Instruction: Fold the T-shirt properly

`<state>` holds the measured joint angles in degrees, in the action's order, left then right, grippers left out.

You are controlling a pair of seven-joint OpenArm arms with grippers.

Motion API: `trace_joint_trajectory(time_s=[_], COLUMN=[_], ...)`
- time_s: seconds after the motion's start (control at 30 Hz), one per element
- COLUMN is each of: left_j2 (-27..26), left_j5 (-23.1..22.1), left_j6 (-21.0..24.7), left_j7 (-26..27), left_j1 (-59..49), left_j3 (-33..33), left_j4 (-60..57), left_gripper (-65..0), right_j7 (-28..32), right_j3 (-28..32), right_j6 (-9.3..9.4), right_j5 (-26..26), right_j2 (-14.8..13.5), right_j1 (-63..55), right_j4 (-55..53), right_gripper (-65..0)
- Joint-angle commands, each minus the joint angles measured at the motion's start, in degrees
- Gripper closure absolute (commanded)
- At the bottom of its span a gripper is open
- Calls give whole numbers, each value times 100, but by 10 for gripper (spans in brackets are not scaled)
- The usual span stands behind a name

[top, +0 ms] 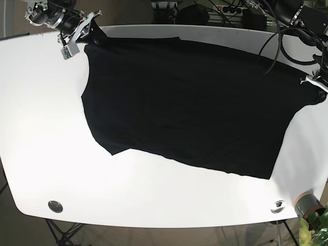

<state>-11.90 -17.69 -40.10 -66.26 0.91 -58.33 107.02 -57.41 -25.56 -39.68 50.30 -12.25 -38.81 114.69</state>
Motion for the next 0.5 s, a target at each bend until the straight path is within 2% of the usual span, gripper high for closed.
trace_joint_trajectory(time_s=[0.0, 0.17, 0.33, 0.47], left_j2=[-115, -124, -115, -115], left_j5=[-81, -28, -72, -37], left_j6=[10, 49, 366, 577], left_j7=[169, 178, 213, 520], left_j1=[81, 476, 538, 863], left_j3=[44, 281, 580, 870], left_j4=[107, 63, -43, -509], left_gripper=[0, 0, 0, 0], right_j7=[57, -189, -198, -207], right_j3=[-33, -50, -50, -50], right_j6=[-32, -32, -32, -32], right_j5=[196, 512, 310, 126], right_j2=[-54, -72, -19, 51], right_j1=[52, 369, 571, 782], right_j4=[95, -28, -28, -160], right_gripper=[-19, -19, -19, -19])
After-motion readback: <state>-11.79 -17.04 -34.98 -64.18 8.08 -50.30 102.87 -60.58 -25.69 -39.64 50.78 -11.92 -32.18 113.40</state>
